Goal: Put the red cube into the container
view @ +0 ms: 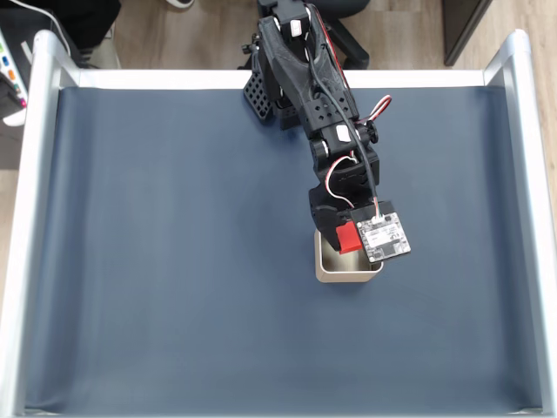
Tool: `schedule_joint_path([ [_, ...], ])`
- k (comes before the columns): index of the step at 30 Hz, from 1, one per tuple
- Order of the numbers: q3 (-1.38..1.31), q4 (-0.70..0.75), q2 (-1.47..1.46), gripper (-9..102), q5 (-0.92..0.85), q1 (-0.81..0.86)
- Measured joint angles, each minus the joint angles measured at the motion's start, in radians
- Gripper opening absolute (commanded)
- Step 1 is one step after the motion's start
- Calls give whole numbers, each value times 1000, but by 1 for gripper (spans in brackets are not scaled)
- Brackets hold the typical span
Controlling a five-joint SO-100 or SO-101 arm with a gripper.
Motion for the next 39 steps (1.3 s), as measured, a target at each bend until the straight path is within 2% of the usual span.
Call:
schedule_joint_path([
  [9,32,-46,17,12,14,0],
  [17,34,-48,17,17,14,0],
  [39,58,-64,31,21,8,2],
])
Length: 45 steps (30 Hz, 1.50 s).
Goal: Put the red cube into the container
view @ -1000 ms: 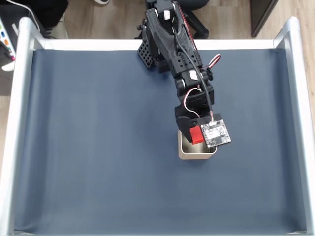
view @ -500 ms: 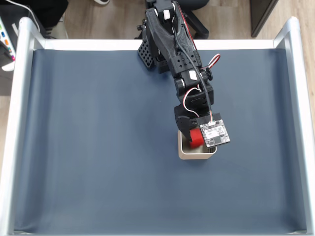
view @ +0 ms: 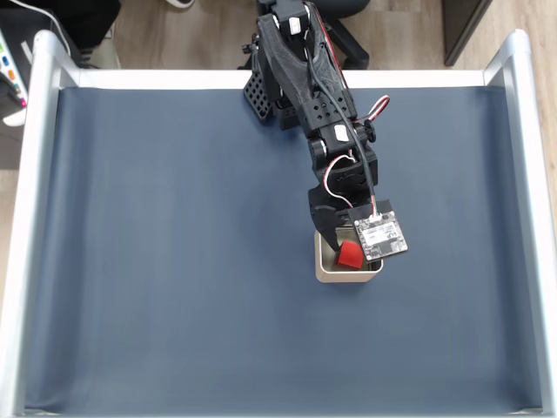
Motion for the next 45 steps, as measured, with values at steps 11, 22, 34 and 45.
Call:
schedule_joint_path([
  [11,0,0,49,0,-23,21],
  [22,155,-41,301,0,-84,187],
  [34,632,-103,798,0,-109,299],
  [45,916,57,1160,0,-72,310],
])
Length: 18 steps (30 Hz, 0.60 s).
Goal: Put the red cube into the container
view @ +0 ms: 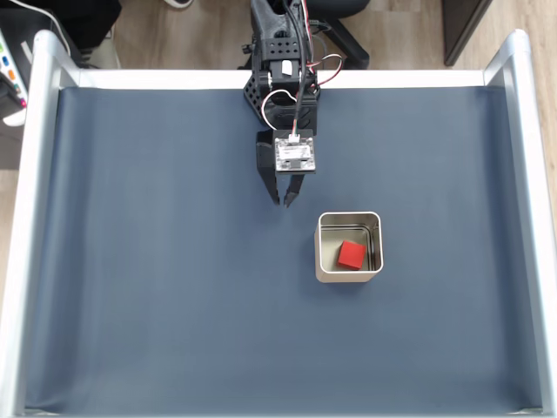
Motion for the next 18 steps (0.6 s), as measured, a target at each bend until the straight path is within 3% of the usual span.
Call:
schedule_joint_path([
  [18,135,227,129,0,92,15],
])
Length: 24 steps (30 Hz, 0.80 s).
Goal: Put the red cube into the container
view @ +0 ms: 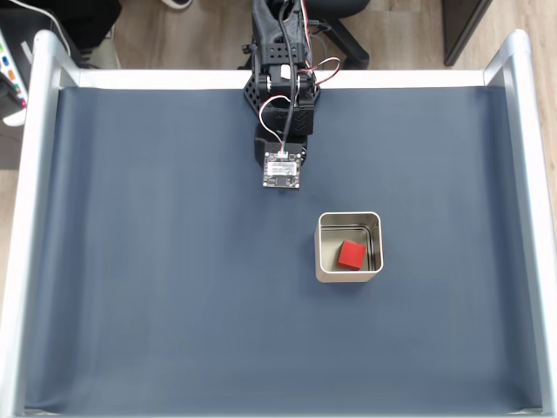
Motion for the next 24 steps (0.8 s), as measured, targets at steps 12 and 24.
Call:
schedule_joint_path([
  [12,0,147,17,0,3,0],
  [24,0,155,18,1,3,0],
])
